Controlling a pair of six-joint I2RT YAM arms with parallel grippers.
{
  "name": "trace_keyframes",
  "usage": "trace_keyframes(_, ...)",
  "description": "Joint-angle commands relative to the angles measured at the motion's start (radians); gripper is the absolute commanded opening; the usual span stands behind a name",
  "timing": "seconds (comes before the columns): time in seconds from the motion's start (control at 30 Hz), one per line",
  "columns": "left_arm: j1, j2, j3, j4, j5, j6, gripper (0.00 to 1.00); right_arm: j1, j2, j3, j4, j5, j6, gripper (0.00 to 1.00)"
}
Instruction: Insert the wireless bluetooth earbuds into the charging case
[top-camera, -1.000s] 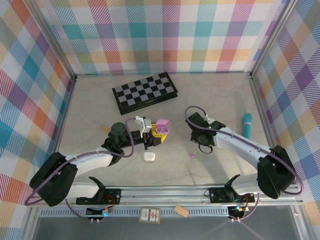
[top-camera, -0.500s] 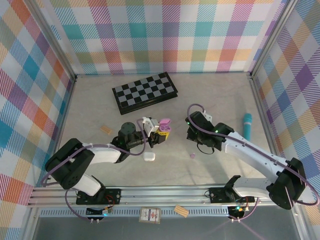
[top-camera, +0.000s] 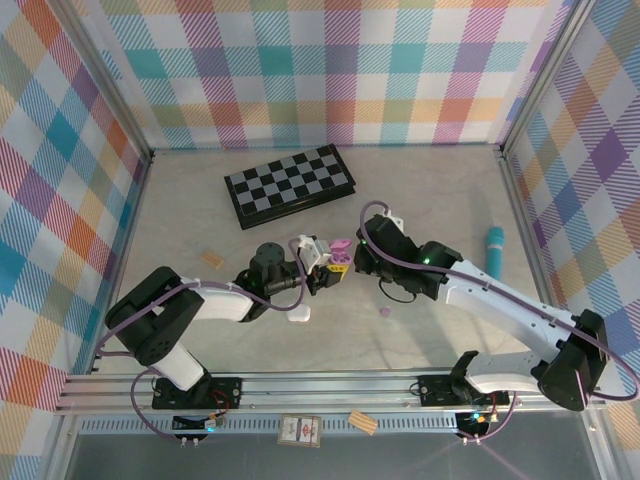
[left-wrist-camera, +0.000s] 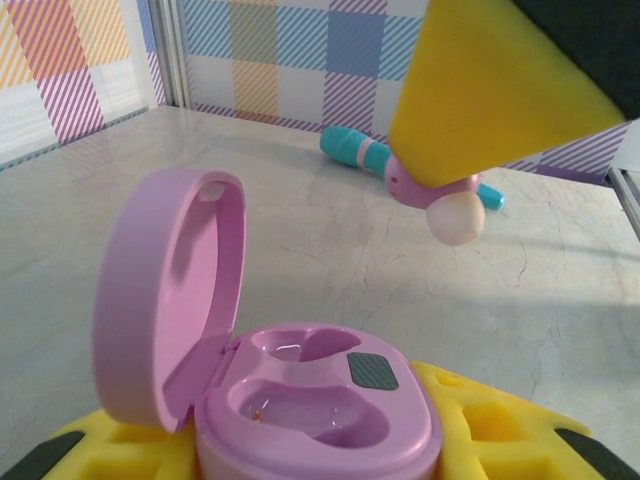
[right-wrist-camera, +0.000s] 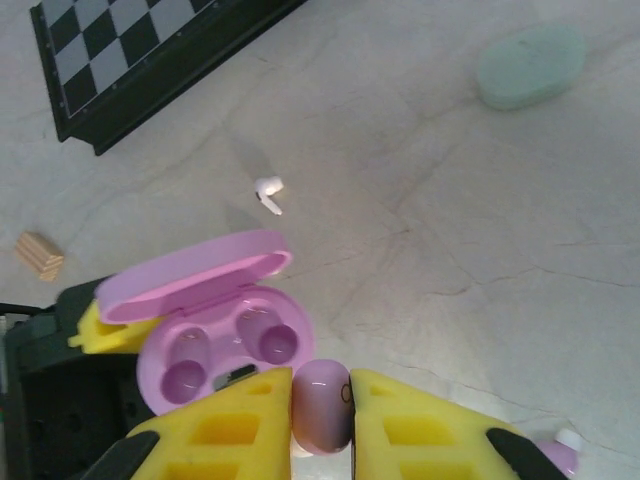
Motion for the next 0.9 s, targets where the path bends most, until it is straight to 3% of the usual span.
trace_keyframes(0.0, -0.017, 0.01, 0.03, 0.063, 0.008, 0.016, 0.35, 0.012, 0.023, 0.032, 0.059, -0.032, -0.041, 0.2)
trace_keyframes(0.87, -0.035, -0.031, 0.046, 0.074, 0.02, -0.022, 0.35, 0.02, 0.079, 0.028, 0.128, -0.118, -0.069, 0.21)
